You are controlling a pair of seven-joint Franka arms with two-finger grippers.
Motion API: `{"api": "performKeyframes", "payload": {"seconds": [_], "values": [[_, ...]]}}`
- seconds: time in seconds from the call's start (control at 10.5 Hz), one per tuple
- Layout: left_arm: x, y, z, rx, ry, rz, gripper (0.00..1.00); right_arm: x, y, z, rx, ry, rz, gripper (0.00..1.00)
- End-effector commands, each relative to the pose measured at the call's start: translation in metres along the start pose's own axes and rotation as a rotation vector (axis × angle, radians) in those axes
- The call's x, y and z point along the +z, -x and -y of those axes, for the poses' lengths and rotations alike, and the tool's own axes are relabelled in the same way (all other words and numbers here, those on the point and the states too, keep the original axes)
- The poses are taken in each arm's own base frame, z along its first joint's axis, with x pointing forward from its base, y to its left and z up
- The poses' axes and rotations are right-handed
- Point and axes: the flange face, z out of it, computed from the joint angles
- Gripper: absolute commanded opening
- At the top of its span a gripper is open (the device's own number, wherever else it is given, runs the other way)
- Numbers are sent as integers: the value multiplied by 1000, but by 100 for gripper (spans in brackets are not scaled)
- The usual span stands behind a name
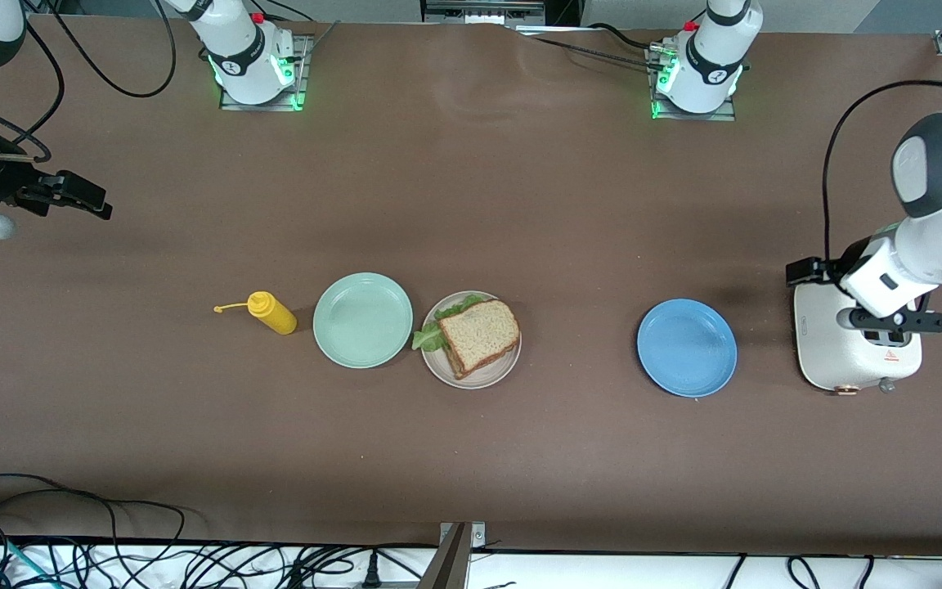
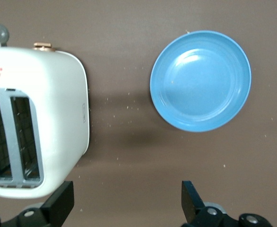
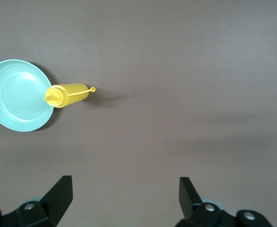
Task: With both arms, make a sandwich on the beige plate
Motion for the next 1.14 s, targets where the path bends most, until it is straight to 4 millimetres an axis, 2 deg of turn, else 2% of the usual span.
{"api": "performKeyframes", "payload": {"seconds": [0.0,0.29,0.57,0.95,1.05], "values": [[-27,27,4,39,-16,23,100,-3,2,2,2,-16,-1,100],[-63,45,2,37,-7,34,100,-3,2,2,2,-16,-1,100],[-107,60,-5,40,4,1,100,-3,2,2,3,-17,-1,100],[-151,70,-37,-5,1,-70,100,-3,2,2,5,-16,-1,100],[-162,74,-40,-2,1,-79,100,-3,2,2,4,-14,-1,100]]}}
